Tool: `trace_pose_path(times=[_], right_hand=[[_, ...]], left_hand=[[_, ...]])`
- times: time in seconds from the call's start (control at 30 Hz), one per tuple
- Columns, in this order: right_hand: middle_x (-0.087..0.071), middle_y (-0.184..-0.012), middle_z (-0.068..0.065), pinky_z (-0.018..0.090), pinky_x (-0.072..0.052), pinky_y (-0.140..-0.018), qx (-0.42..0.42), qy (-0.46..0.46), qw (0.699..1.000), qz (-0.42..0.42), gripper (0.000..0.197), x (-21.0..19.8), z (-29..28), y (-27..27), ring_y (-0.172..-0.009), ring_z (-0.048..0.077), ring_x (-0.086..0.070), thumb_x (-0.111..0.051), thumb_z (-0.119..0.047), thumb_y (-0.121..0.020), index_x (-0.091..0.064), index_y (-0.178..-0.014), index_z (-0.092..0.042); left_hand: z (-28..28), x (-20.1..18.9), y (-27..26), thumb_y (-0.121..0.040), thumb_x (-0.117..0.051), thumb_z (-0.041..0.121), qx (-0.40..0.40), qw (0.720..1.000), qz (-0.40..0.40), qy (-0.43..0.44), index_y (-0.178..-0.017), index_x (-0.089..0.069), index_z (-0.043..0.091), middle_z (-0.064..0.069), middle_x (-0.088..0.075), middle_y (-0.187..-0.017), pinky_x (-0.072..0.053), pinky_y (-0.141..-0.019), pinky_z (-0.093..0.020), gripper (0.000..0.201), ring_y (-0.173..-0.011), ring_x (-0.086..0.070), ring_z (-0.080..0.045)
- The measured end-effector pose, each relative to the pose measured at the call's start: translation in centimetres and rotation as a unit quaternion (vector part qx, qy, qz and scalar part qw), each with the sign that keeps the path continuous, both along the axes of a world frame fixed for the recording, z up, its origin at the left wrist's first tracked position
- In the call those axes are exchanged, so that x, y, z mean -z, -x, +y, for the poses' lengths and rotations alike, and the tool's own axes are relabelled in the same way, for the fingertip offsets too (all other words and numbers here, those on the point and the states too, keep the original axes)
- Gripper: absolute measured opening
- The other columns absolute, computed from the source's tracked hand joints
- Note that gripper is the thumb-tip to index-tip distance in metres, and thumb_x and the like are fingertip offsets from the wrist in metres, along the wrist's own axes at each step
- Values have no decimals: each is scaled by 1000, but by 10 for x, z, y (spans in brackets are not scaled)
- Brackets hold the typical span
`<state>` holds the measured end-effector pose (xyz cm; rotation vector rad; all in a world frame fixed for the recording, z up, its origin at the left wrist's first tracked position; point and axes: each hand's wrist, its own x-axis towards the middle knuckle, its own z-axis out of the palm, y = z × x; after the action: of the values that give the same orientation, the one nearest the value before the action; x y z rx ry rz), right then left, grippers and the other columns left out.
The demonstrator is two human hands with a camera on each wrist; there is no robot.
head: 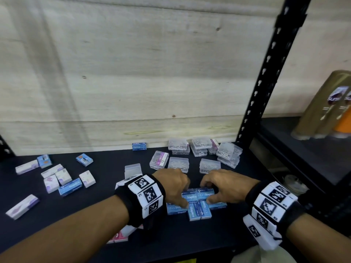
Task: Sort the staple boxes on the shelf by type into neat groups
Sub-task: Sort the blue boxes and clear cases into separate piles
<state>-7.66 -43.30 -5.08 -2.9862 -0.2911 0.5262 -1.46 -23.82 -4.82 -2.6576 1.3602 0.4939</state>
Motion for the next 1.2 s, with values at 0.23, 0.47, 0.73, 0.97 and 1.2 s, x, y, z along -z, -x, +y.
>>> trace_pose_path(times=[0.23,0.47,0.73,0.97,1.2], right_hand=[[-57,-120,-9,30,-47,-94,-12,-3,1000,-19,44,-27,34,-19,-110,11,-55,-61,-54,-90,-55,-129,-33],[-61,-123,-9,34,-50,-95,-82,-18,996,-29,42,-39,114,-61,-108,12,-59,-62,-50,-91,-57,-128,-31],[-62,-122,1,35,-49,-90,-56,53,993,-93,38,-31,166,-145,-107,23,-59,-62,-41,-93,-57,-127,-24],[-63,-122,7,39,-52,-89,-11,128,985,-113,34,-20,169,-199,-107,28,-61,-62,-28,-91,-60,-125,-20],[-62,-114,7,32,-50,-77,-12,184,976,-116,24,-10,175,-218,-99,27,-62,-64,-27,-90,-63,-112,-18]], left_hand=[[41,-35,-10,-82,-60,65,-86,996,4,10,-126,-55,26,5,-60,-118,-51,-87,-37,58,-103,-58,-19],[154,-35,-38,-82,-64,60,-203,979,-3,-6,-120,-58,28,6,-62,-116,-51,-89,-37,51,-103,-60,-18],[259,-9,-66,-82,-69,50,-302,952,-20,-38,-124,-56,25,-1,-56,-125,-48,-92,-36,51,-113,-55,-22],[279,10,-75,-82,-70,50,-319,948,7,8,-124,-56,27,4,-56,-119,-50,-89,-36,50,-107,-56,-18],[280,17,-82,-83,-70,46,-312,950,10,21,-121,-58,26,4,-57,-115,-51,-85,-35,45,-103,-56,-17]])
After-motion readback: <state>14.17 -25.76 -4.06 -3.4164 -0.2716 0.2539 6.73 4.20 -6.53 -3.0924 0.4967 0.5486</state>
